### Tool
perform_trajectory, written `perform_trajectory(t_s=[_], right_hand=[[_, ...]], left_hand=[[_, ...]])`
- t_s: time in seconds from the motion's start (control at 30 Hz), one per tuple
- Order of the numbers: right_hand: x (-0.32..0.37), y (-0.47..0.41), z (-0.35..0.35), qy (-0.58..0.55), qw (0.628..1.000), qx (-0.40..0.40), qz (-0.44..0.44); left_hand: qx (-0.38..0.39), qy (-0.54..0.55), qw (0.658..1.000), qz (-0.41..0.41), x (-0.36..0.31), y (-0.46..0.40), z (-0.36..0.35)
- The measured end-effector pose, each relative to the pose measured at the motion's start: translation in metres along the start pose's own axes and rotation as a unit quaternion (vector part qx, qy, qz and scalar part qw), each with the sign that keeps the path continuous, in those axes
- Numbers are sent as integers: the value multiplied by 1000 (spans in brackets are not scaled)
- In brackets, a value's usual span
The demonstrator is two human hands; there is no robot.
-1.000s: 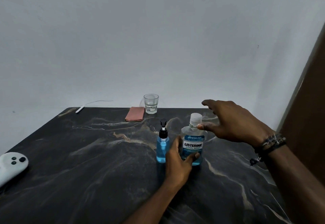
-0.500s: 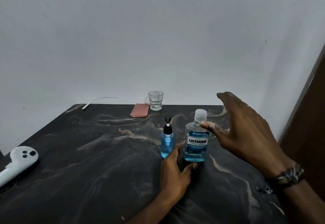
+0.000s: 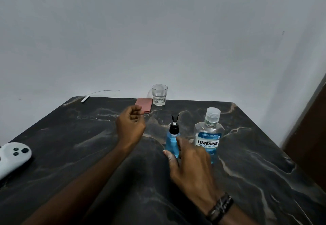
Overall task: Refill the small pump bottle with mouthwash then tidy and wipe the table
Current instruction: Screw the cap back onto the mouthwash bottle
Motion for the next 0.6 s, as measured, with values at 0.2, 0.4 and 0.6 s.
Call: perform_trajectory(t_s=[0.2, 0.4, 0.6], right_hand=[[-25, -3, -32, -10, 996, 46, -80], [-45, -11, -54, -20, 989, 75, -127], [-54, -19, -60, -30, 991, 52, -121]], left_hand=[[31, -19, 999, 21, 37, -51, -63], [62, -45, 997, 29, 67, -87, -110], [54, -26, 998, 22, 84, -108, -135]])
Point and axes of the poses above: each hand's wrist, its own y-axis away from the middle knuckle, its own z-axis out of the back of the hand, x = y × z, the point moved 9 cm from there along -y, towards the middle knuckle, and after that the axes turned 5 degrees about -x, right-handed, at the moved point
